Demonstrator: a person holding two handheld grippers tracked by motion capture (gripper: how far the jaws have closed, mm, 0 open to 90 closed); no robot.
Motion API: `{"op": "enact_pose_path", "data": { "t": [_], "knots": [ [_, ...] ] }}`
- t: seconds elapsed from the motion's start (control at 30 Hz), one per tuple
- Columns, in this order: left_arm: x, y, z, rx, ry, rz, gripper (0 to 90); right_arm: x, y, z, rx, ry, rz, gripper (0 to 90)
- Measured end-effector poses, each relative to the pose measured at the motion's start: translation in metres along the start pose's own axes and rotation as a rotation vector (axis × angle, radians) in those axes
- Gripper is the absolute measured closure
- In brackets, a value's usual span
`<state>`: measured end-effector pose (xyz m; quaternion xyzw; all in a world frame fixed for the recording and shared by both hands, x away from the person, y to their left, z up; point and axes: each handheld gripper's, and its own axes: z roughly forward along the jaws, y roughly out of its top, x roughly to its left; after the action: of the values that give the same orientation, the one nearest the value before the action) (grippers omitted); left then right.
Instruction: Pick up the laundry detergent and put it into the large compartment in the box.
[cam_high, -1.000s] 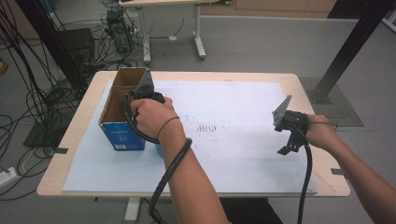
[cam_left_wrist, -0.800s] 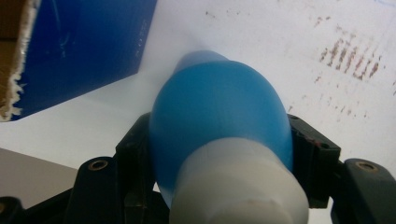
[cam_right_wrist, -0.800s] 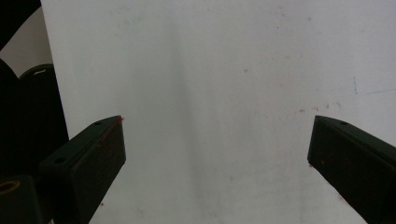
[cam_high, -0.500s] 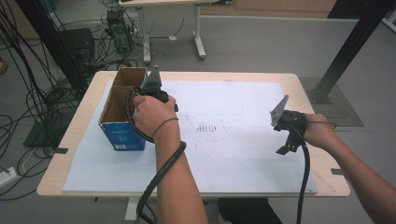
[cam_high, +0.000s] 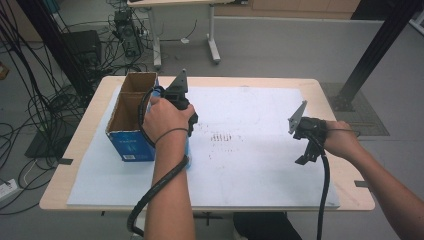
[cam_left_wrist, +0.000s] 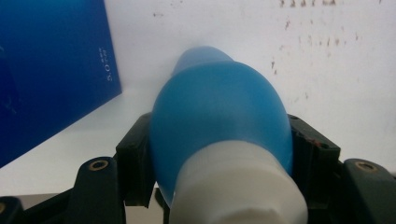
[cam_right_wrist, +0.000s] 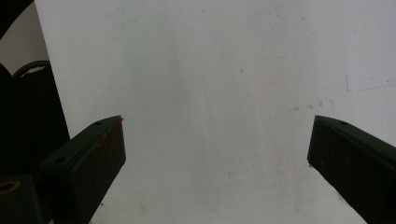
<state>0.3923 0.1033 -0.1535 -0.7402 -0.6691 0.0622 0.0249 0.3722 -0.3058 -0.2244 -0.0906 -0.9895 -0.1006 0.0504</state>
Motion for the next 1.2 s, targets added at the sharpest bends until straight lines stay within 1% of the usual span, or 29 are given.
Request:
{"op": "enact_pose_path", "data": {
  "t": [0.1, 0.2, 0.27, 0.33, 0.37, 0.4, 0.43, 0.47, 0.5, 0.63, 0.67, 0.77, 0.83, 0.87, 0.93, 0.97, 1.0, 1.03, 1.1, 1.2],
  "knots": [
    [-0.003, -0.002, -0.002, -0.009, -0.006, 0.036, 36.4, 0.001, 0.004, -0.001, 0.011, -0.006, 0.011, 4.3],
    [-0.009, -0.002, -0.004, -0.006, 0.005, 0.071, 36.4, 0.002, 0.005, -0.002, 0.015, -0.009, 0.019, 4.3],
    [-0.011, -0.002, -0.006, -0.009, 0.007, 0.078, 36.4, 0.002, 0.007, -0.003, 0.017, -0.012, 0.026, 4.3],
    [-0.009, -0.004, -0.009, -0.021, -0.002, 0.098, 36.4, 0.003, 0.009, -0.004, 0.02, -0.017, 0.034, 4.3],
    [-0.009, -0.003, -0.009, -0.018, -0.005, 0.108, 36.4, 0.004, 0.011, -0.004, 0.021, -0.019, 0.036, 4.3],
    [-0.008, -0.003, -0.011, -0.013, -0.006, 0.111, 36.4, 0.004, 0.012, -0.003, 0.023, -0.021, 0.038, 4.3],
    [-0.007, -0.005, -0.012, -0.021, -0.013, 0.115, 36.4, 0.005, 0.014, -0.003, 0.027, -0.022, 0.038, 4.3],
    [-0.006, -0.006, -0.014, -0.023, -0.015, 0.128, 36.4, 0.006, 0.016, -0.003, 0.031, -0.025, 0.039, 4.3],
    [-0.005, -0.006, -0.016, -0.026, -0.018, 0.129, 36.4, 0.006, 0.018, -0.004, 0.033, -0.027, 0.041, 4.3],
    [-0.009, -0.005, -0.026, -0.03, -0.009, 0.147, 36.4, 0.009, 0.019, -0.006, 0.019, -0.034, 0.042, 4.3],
    [-0.01, -0.004, -0.03, -0.027, -0.005, 0.158, 36.4, 0.01, 0.02, -0.006, 0.021, -0.033, 0.045, 4.3],
    [-0.011, -0.006, -0.041, -0.035, -0.011, 0.167, 36.4, 0.011, 0.022, -0.005, 0.023, -0.04, 0.047, 4.4],
    [-0.01, -0.009, -0.051, -0.055, -0.021, 0.176, 36.4, 0.011, 0.022, -0.005, 0.017, -0.043, 0.051, 4.3],
    [-0.011, -0.009, -0.056, -0.053, -0.023, 0.184, 36.4, 0.01, 0.024, -0.003, 0.021, -0.04, 0.057, 4.3],
    [-0.011, -0.011, -0.066, -0.067, -0.031, 0.199, 36.4, 0.01, 0.024, -0.002, 0.021, -0.041, 0.057, 4.4],
    [-0.013, -0.012, -0.077, -0.077, -0.035, 0.209, 36.4, 0.009, 0.026, -0.001, 0.027, -0.041, 0.06, 4.4],
    [-0.013, -0.012, -0.077, -0.077, -0.035, 0.209, 36.4, 0.009, 0.026, -0.001, 0.027, -0.041, 0.06, 4.4],
    [-0.014, -0.013, -0.082, -0.086, -0.038, 0.211, 36.4, 0.009, 0.026, -0.001, 0.024, -0.042, 0.064, 4.5],
    [-0.017, -0.012, -0.091, -0.087, -0.035, 0.227, 36.4, 0.007, 0.028, -0.002, 0.025, -0.038, 0.067, 4.4],
    [-0.023, -0.013, -0.107, -0.092, -0.027, 0.237, 36.4, 0.008, 0.03, -0.003, 0.025, -0.045, 0.07, 4.4]
  ]
}}
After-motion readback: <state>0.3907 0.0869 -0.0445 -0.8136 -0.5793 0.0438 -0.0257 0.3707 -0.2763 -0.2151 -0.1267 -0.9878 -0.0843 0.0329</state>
